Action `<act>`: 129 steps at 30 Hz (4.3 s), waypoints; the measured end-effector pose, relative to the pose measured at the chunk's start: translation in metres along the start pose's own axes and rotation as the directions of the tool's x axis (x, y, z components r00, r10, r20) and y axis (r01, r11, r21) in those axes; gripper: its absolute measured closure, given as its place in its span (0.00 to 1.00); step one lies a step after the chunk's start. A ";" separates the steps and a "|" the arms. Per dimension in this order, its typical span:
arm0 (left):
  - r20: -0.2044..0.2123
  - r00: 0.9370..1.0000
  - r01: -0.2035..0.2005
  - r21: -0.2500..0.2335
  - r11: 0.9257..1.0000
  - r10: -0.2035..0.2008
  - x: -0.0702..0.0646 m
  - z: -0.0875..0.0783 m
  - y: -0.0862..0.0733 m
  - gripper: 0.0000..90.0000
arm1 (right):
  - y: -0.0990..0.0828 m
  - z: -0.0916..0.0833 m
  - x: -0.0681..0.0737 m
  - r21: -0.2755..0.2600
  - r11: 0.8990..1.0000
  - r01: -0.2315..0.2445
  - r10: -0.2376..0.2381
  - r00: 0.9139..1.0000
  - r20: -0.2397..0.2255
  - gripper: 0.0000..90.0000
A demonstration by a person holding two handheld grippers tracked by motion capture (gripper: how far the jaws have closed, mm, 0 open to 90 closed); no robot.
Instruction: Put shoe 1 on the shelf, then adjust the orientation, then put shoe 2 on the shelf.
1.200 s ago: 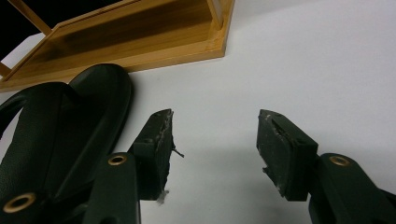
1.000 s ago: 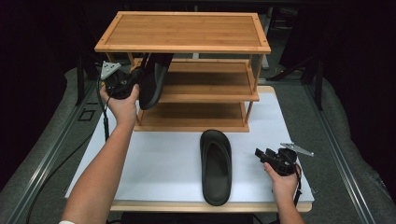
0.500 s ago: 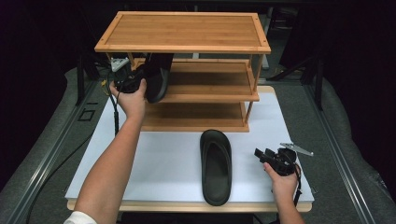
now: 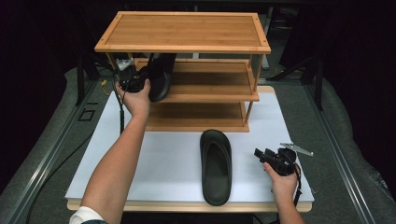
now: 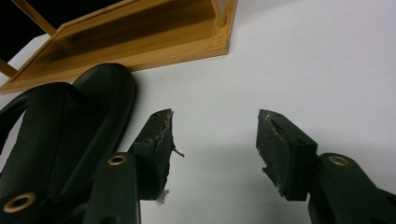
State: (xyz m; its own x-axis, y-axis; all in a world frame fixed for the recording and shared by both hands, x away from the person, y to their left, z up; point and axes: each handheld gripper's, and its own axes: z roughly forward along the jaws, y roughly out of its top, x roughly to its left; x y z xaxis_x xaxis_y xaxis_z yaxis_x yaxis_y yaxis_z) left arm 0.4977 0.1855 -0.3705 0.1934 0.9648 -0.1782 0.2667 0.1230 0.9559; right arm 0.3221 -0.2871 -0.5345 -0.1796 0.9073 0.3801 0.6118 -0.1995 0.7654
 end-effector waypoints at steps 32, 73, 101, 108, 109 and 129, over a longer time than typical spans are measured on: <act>0.077 0.997 0.004 -0.005 1.000 -0.004 -0.022 0.009 -0.003 0.84 | 0.000 0.003 0.001 -0.006 1.000 0.007 -0.007 1.000 -0.002 0.51; 0.329 0.939 -0.095 -0.032 0.995 0.100 -0.003 -0.117 -0.055 0.51 | 0.006 -0.017 0.088 -0.032 0.950 0.310 -0.311 0.948 -0.064 0.51; 0.309 0.945 -0.139 0.066 0.988 0.112 0.038 -0.131 -0.144 0.47 | -0.031 0.003 0.107 0.065 0.884 0.462 -0.458 0.886 -0.076 0.80; 0.309 0.944 -0.145 0.081 0.986 0.114 0.038 -0.128 -0.147 0.48 | -0.019 0.005 0.085 0.041 0.899 0.436 -0.436 0.900 -0.010 0.87; 0.308 0.944 -0.145 0.082 0.986 0.114 0.038 -0.127 -0.147 0.48 | -0.018 0.004 0.082 0.048 0.903 0.428 -0.428 0.904 -0.006 0.86; 0.357 0.928 -0.146 0.101 0.984 0.101 0.028 -0.112 -0.148 0.47 | -0.032 -0.006 0.073 0.093 0.906 0.413 -0.414 0.910 -0.010 0.86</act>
State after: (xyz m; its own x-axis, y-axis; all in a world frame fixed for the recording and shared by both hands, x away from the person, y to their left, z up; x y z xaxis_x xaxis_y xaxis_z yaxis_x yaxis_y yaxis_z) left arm 0.3580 0.2204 -0.4904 0.5439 0.8252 -0.1521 0.3293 -0.0432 0.9432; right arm 0.2847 -0.2174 -0.5278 -0.4245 0.9048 0.0341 0.5514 0.2284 0.8024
